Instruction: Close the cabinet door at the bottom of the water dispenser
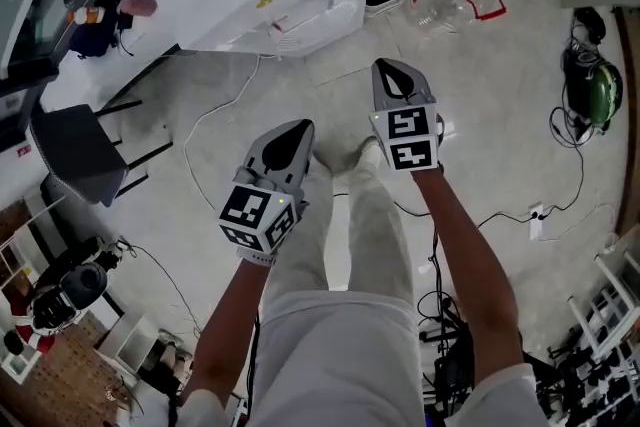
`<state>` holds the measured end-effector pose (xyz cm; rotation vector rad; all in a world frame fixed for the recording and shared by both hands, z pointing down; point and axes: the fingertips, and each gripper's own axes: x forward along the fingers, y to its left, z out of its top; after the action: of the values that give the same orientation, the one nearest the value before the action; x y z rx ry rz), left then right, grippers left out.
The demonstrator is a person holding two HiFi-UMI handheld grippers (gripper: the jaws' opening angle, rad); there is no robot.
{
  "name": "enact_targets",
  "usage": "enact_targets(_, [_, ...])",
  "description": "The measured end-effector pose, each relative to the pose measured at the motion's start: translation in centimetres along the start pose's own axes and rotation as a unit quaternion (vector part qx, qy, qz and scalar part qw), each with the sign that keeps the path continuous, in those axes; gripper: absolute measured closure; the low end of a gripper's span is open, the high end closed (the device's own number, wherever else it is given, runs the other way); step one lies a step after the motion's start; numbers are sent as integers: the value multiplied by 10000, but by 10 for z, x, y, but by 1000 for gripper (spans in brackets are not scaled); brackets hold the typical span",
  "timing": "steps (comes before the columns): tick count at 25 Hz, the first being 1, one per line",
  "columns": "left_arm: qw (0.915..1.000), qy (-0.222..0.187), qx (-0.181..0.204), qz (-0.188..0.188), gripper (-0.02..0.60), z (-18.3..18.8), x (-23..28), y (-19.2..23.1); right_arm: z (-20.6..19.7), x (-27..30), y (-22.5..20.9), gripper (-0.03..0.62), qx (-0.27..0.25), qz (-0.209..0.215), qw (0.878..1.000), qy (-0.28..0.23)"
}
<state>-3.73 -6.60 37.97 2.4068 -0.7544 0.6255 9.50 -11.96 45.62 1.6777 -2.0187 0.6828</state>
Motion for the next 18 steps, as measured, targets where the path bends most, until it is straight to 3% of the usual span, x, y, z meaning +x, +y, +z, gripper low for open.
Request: enact_targets(18, [9959,-887,7,196,575,76,-134,-47,107,-181,57,583,-530,433,9949,-741])
